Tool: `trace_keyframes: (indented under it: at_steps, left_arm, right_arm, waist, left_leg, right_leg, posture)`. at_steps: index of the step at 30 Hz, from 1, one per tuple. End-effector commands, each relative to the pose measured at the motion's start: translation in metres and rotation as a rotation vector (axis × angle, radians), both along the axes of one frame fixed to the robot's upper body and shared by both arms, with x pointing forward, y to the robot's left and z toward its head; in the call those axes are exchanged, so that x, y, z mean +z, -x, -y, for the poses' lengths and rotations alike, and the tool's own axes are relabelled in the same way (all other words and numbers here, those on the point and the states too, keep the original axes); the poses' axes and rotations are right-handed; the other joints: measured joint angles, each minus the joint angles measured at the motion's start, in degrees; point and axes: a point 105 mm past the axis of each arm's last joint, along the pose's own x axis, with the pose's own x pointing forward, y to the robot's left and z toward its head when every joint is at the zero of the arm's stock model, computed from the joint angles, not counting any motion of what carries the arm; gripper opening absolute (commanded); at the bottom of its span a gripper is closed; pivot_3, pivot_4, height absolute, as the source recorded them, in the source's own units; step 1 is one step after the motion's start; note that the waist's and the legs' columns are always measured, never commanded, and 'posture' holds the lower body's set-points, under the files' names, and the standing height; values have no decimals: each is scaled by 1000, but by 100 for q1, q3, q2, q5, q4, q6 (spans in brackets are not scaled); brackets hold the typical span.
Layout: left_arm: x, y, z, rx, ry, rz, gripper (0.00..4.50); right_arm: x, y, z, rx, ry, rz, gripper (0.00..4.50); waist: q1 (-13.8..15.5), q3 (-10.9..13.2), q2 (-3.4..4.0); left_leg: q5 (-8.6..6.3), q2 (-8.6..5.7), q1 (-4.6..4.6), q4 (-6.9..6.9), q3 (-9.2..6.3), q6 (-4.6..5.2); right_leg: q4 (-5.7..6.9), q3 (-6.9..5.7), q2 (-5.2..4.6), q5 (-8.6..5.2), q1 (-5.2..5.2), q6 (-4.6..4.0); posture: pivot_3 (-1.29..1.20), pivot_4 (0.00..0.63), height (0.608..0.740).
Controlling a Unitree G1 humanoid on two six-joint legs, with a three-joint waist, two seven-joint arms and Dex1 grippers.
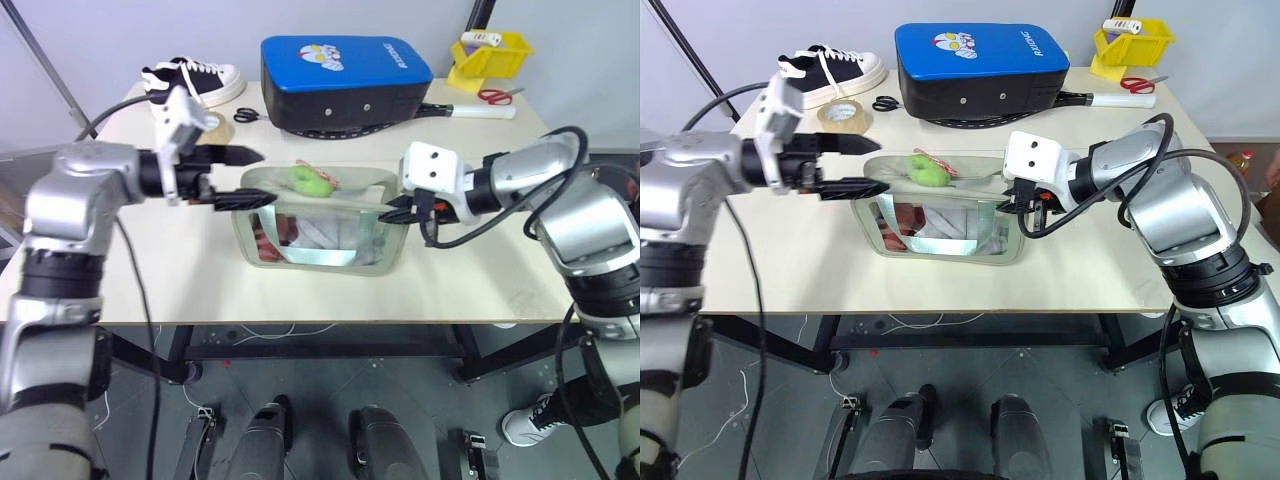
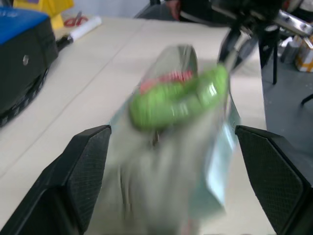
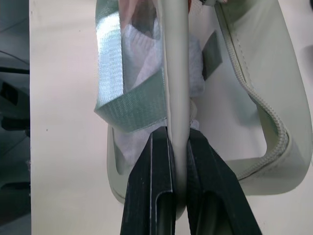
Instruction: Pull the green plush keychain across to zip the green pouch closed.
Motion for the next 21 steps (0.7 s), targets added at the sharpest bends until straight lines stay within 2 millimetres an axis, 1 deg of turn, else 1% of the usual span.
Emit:
trace_keyframes:
  at_steps: [1,2,3,5,7,8,10,11,12,14,16,17,18,21]
  left_arm:
    - [-3,8,-15,24,-31,7,4449]
    - [-12,8,-18,32,-43,-8,4449]
    - [-18,4,-19,55,-41,-20,4213]
    - [-29,1,-16,64,-41,-30,3600]
    - [-35,-3,-10,69,-38,-26,2510]
    - [-37,-5,-7,66,-38,-21,1857]
    - [-41,-7,-3,69,-36,-21,1009]
    - [-43,-7,-1,67,-39,-20,415]
    - [-44,-7,-1,70,-37,-19,49]
    - [-45,-9,-1,89,-40,-17,49]
    - [-47,-12,-3,122,-48,-18,0]
    - [-48,-12,-2,125,-49,-18,0]
    - [-47,-11,-1,124,-45,-18,0]
    - [-45,-9,1,126,-41,-11,0]
  right_arm:
    - [11,4,0,12,-13,43,0]
    - [12,4,0,11,-13,43,0]
    - [12,4,1,11,-14,42,0]
    - [11,4,1,10,-13,40,0]
    - [12,4,2,11,-12,41,0]
    - [12,4,2,10,-13,41,0]
    - [13,4,1,10,-14,43,0]
    - [13,4,1,11,-15,44,0]
    - [13,4,1,10,-16,45,0]
    - [13,4,1,16,-15,46,0]
    - [14,4,2,1,-26,43,804]
    - [17,8,1,16,-49,24,1097]
    - [24,13,0,44,-84,12,1521]
    - [64,22,-11,113,-269,38,3119]
  waist:
    - [10,0,0]
    - [14,0,0]
    - [20,0,0]
    - [37,0,0]
    - [51,0,0]
    - [49,0,0]
    - [47,0,0]
    - [47,0,0]
    - [46,0,0]
    - [43,0,0]
    - [43,0,0]
    - [44,0,0]
    - [48,0,0]
    - [52,0,0]
  left_leg:
    - [0,0,0,1,0,0]
    - [0,-1,0,3,0,0]
    - [-1,-1,0,3,0,-1]
    - [-1,-1,-1,5,4,-1]
    - [-1,0,-5,14,3,-1]
    - [-1,-1,-7,18,4,-1]
    - [-1,-1,-9,19,6,0]
    - [-1,-1,-8,19,8,0]
    - [-1,0,-10,19,8,1]
    - [-1,0,-9,19,8,1]
    - [-1,0,-8,19,9,1]
    - [-1,0,-7,19,8,1]
    - [-1,0,-7,22,8,1]
    - [-2,-1,-8,27,7,2]
  right_leg:
    - [-1,0,-1,0,1,-1]
    - [-1,0,-2,-1,2,-4]
    - [-3,0,-4,-5,4,-10]
    - [-4,-1,-8,-9,6,-19]
    - [-5,-2,-8,-9,7,-21]
    - [-5,-2,-8,-9,7,-21]
    - [-6,-1,-8,-9,7,-20]
    - [-6,-1,-9,-7,7,-18]
    - [-6,-1,-9,-4,6,-12]
    - [-6,-1,-8,-1,6,-7]
    - [-6,-2,-8,-1,7,-6]
    - [-6,-2,-8,-2,8,-7]
    - [-5,-2,-8,-2,9,-7]
    - [-6,-2,-9,-2,14,-8]
  posture:
    - [0,150,724]
    - [0,150,724]
    - [0,150,724]
    - [0,150,724]
    - [0,150,724]
    - [0,150,724]
    - [0,150,724]
    - [0,150,724]
    - [0,150,724]
    - [0,150,724]
    - [0,150,724]
    - [0,150,724]
    - [0,150,724]
    - [0,150,724]
